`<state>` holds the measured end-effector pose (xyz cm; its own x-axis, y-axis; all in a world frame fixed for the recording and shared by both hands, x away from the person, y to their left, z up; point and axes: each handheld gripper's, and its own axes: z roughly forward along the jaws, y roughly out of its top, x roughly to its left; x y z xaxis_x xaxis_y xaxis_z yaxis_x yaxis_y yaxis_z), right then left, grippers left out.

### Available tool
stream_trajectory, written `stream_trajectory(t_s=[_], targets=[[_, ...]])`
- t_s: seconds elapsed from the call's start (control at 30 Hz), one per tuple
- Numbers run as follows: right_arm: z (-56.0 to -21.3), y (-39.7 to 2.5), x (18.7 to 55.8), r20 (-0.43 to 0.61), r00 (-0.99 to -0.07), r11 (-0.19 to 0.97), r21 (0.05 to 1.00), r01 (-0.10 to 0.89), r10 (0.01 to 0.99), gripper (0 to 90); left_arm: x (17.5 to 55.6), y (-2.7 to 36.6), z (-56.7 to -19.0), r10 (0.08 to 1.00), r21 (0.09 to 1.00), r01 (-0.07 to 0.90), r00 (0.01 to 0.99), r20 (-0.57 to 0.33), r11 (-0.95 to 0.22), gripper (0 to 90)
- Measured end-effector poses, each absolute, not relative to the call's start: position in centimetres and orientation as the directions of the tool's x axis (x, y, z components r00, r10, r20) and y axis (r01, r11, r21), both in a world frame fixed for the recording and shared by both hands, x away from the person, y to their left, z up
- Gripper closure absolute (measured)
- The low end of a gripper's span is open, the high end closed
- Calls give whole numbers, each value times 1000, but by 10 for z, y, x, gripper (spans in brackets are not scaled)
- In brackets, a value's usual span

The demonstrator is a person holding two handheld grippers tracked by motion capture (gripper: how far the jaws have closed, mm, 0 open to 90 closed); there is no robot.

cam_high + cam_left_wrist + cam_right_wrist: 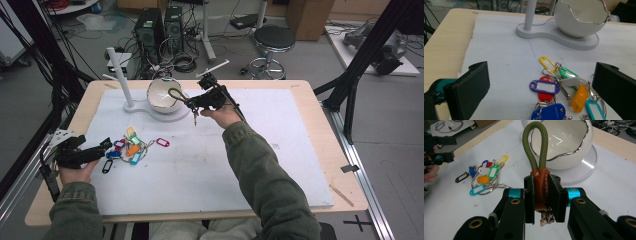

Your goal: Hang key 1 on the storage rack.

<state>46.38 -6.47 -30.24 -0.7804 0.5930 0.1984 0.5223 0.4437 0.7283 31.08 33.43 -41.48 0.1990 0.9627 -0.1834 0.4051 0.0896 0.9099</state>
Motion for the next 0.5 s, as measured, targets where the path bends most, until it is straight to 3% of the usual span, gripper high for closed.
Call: stream_trajectory(t_s=[0.5], targets=[[-297, -45, 472, 200, -732, 407, 721, 560, 652, 762, 311, 334, -415, 961, 909, 405, 203, -190, 94, 18]])
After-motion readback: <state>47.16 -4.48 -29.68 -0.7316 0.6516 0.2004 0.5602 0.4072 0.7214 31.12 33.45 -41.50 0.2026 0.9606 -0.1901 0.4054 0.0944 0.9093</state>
